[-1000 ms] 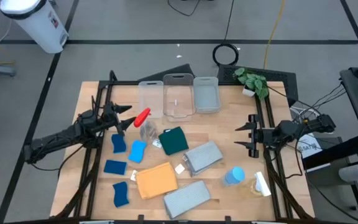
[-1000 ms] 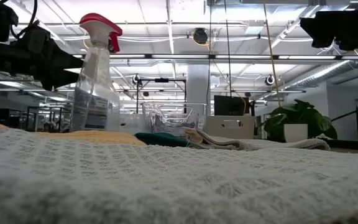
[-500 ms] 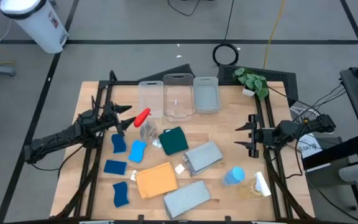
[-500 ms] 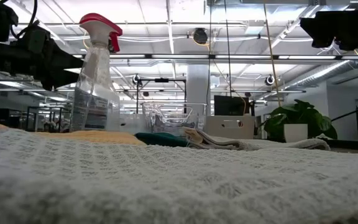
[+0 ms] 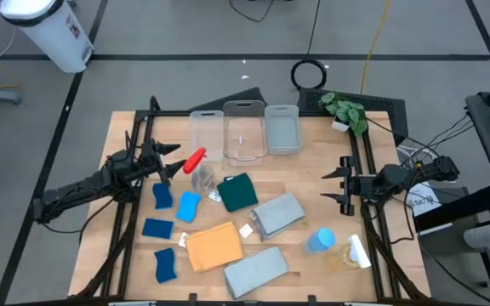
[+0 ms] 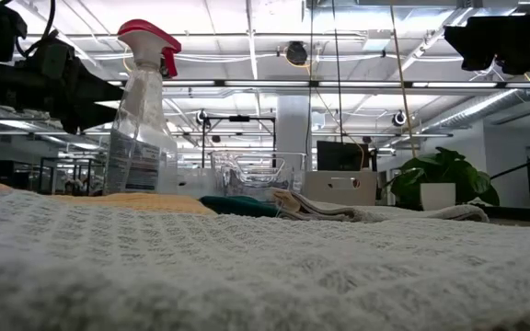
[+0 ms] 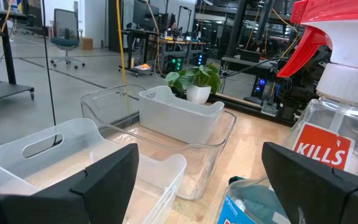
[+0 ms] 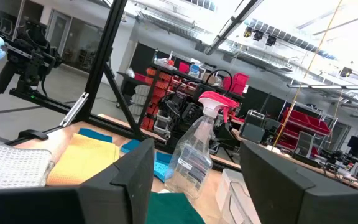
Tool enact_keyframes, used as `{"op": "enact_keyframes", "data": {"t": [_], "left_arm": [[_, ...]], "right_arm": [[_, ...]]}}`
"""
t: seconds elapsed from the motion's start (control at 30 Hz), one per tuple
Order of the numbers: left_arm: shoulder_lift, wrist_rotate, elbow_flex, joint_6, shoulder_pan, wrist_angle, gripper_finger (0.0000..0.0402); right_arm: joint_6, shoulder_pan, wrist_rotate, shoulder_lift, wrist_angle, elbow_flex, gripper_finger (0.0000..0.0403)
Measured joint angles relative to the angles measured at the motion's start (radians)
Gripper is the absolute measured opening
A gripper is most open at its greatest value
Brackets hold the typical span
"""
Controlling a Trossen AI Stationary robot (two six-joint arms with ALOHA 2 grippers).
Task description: Pick & Place Kitchen Items
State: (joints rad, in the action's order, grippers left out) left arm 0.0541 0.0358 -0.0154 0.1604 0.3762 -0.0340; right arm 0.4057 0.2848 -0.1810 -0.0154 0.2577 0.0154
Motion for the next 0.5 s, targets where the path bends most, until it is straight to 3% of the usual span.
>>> {"op": "enact_keyframes", "data": {"t": [0.5], "left_arm": [[0.000,0.000,0.000,0.000,0.000,0.000,0.0347]], "right_arm": [[0.000,0.000,0.000,0.000,0.000,0.000,0.0208]]}}
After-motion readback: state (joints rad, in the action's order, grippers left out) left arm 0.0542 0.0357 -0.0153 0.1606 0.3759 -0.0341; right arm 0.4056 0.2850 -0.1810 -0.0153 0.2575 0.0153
